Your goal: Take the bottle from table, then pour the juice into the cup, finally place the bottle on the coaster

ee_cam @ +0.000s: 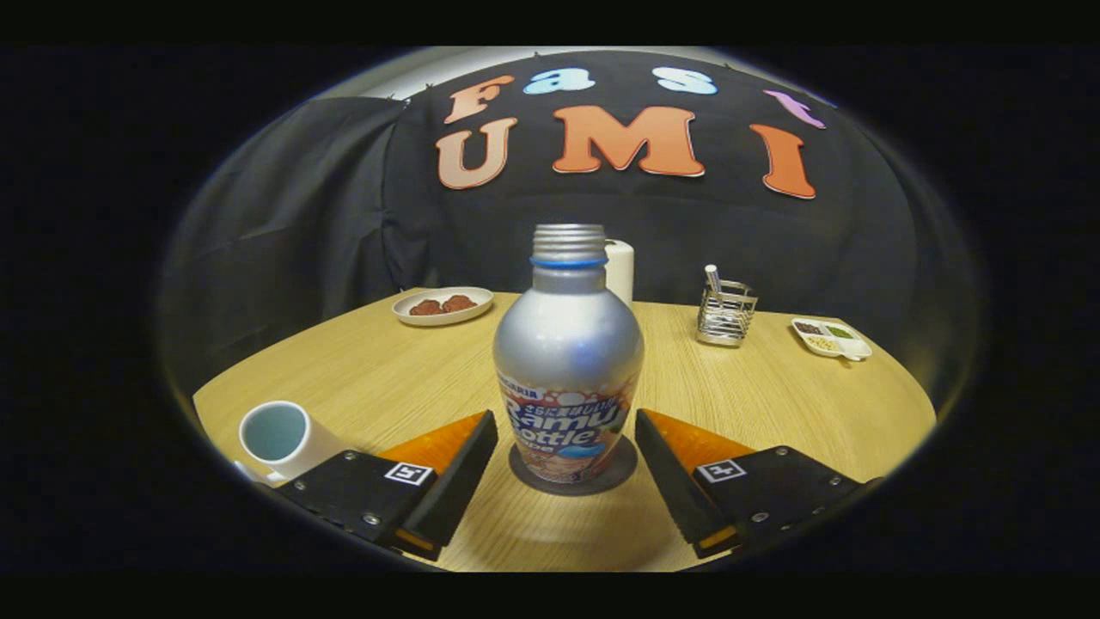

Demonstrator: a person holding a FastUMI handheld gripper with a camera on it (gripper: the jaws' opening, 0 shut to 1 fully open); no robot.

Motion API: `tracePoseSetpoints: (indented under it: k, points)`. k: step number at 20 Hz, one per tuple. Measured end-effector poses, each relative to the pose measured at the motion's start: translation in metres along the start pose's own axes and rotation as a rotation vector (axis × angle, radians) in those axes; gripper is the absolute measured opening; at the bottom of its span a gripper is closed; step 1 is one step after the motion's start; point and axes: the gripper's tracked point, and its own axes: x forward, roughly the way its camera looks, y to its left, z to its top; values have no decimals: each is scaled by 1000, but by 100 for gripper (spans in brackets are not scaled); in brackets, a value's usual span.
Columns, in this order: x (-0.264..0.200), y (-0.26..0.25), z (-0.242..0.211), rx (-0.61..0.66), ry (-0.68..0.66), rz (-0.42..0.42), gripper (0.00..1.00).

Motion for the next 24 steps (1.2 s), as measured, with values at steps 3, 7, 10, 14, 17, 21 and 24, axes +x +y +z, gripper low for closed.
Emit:
tracePoseSetpoints:
  k: [3,7,10,14,17,21,24]
  points:
    - [-20,1,12,-6,-32,11,98]
    - [-58,-1,35,-17,-103,16,97]
    - [-92,-2,61,-22,-170,19,97]
    - [-144,-9,98,-14,-275,18,97]
    - [-182,-23,115,-17,-332,-12,97]
    - [-225,-43,132,-12,-402,-47,97]
    - [-248,-59,139,-1,-444,-68,97]
